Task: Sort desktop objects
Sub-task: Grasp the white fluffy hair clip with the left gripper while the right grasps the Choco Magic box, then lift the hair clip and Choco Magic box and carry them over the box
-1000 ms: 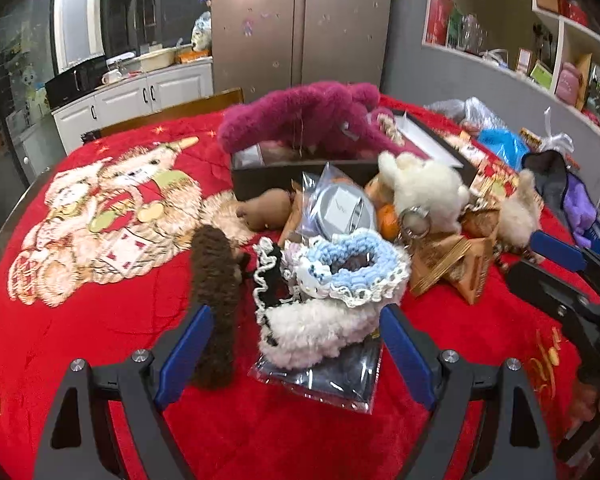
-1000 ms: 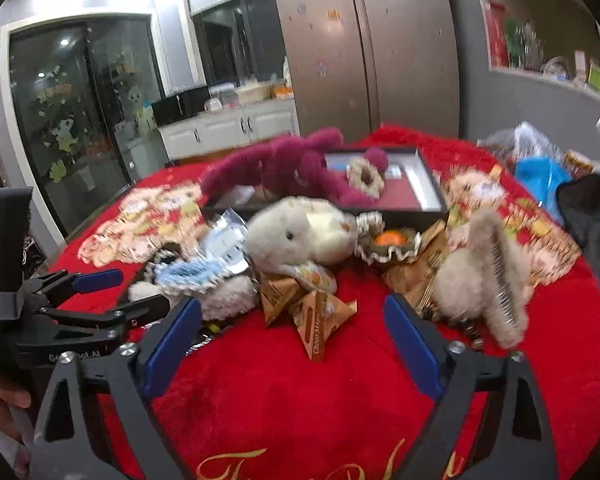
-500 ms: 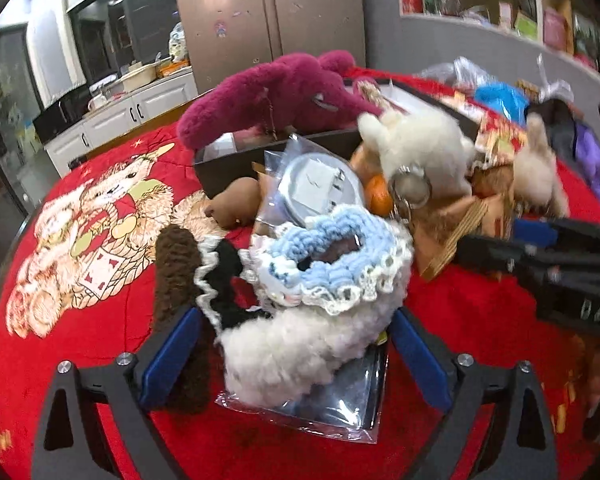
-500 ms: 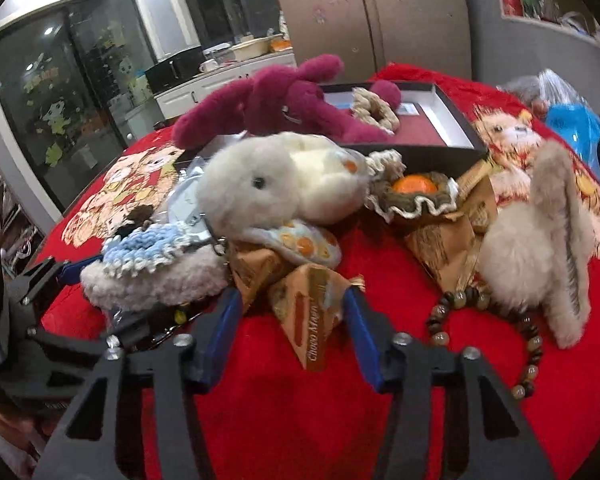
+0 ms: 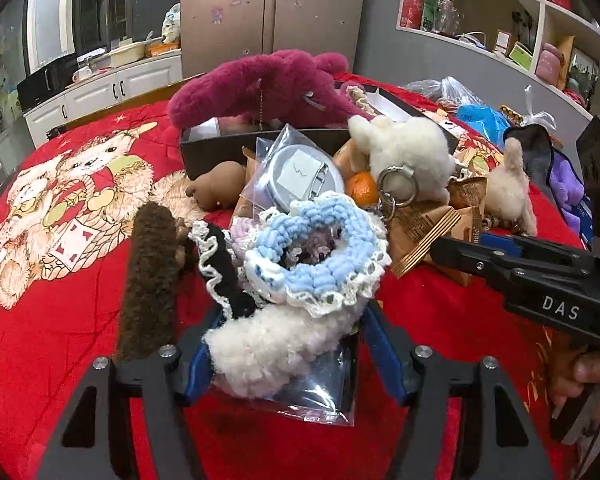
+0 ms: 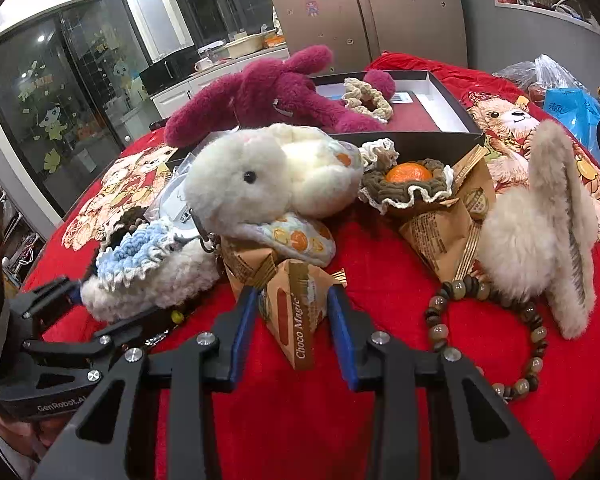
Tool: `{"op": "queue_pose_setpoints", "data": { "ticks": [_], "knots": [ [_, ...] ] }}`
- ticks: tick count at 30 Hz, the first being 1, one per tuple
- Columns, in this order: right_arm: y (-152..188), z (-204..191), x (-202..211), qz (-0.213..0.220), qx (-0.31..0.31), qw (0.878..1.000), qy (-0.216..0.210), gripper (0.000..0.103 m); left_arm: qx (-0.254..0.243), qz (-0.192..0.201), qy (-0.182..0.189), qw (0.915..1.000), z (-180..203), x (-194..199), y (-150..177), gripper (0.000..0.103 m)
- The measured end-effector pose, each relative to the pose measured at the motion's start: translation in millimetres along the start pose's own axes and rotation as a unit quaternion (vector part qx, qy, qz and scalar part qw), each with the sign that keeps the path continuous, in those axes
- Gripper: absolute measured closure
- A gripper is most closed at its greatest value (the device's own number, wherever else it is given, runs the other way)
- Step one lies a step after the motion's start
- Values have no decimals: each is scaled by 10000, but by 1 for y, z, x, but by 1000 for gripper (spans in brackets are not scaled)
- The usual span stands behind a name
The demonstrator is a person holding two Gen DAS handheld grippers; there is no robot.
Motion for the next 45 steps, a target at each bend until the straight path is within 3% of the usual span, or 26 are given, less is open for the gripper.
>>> {"op": "queue_pose_setpoints", "data": {
  "ticks": [4, 14, 20, 27, 35, 45],
  "knots": [
    [1, 0, 1, 8, 3, 10000, 0, 68, -145, 115, -22, 9998, 6, 6, 1, 47],
    [-1, 3, 8, 128, -69, 9999, -51, 72, 69, 113, 144, 9998, 1, 15, 5, 49],
    [-1, -1, 27, 334, -67, 9994, 7, 74, 246, 468, 195, 9984, -7, 45, -7, 52],
    [-14, -28, 76, 813, 157, 9965, -59, 74, 323, 823, 257, 9958, -6, 86, -18, 68],
    [-11, -59, 121, 1130, 302, 9930, -177, 74, 254, 1096, 307, 9932, -4, 124, -14, 74],
    [2, -88, 133, 1136, 460, 9921, -260, 74, 348, 1204, 296, 9917, -13, 147, 1, 76]
  ]
}}
Point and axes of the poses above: each gripper's, at about its wrist camera, not at the fingertips, and x roughly against the way its jaws point, z to its right, y to its underside, the point moved 10 cm from there along -x, roughly the way its jaws point, and after that the axes turned 8 degrees about -y, right-handed, at the moved point
